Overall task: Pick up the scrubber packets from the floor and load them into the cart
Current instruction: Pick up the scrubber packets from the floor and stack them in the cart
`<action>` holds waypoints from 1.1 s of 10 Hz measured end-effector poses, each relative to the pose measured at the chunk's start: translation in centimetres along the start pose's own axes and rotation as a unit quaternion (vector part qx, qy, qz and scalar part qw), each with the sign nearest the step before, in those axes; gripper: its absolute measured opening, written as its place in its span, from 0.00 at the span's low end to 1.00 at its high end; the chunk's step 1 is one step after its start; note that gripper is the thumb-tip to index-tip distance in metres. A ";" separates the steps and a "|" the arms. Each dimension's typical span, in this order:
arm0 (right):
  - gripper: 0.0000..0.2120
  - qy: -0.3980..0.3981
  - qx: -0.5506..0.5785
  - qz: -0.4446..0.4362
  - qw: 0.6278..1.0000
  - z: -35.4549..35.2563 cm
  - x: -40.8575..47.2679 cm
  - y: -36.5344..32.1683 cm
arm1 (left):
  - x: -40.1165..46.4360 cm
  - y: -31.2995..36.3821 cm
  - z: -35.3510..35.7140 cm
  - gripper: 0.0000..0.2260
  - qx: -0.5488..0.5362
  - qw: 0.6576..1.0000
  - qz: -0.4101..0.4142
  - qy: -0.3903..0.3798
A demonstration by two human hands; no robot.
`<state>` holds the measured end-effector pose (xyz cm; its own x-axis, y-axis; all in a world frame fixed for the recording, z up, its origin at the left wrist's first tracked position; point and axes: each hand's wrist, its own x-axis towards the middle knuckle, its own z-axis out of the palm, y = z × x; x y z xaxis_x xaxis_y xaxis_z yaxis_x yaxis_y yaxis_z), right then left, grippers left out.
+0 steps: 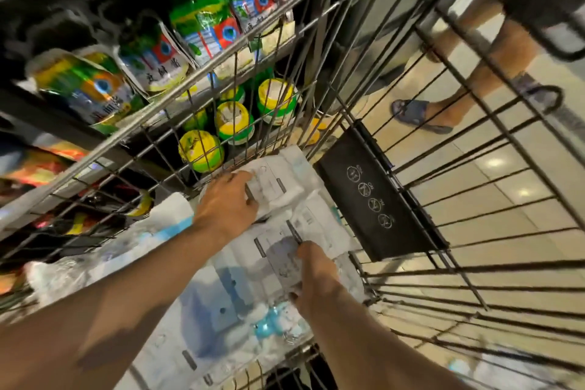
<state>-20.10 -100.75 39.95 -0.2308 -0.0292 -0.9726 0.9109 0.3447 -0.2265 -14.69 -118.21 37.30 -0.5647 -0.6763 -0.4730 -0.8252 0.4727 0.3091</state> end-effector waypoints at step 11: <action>0.08 -0.026 -0.093 -0.440 0.893 -28.7 -35.6 11.2 | -45.1 8.0 -15.6 0.13 -0.331 0.939 0.094 -0.005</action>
<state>-11.47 -68.88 73.57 -0.8080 -0.4080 -0.4251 0.3115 0.3167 -0.8959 3.94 -92.74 74.02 -0.7037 -0.6090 -0.3659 -0.5413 0.1259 0.8314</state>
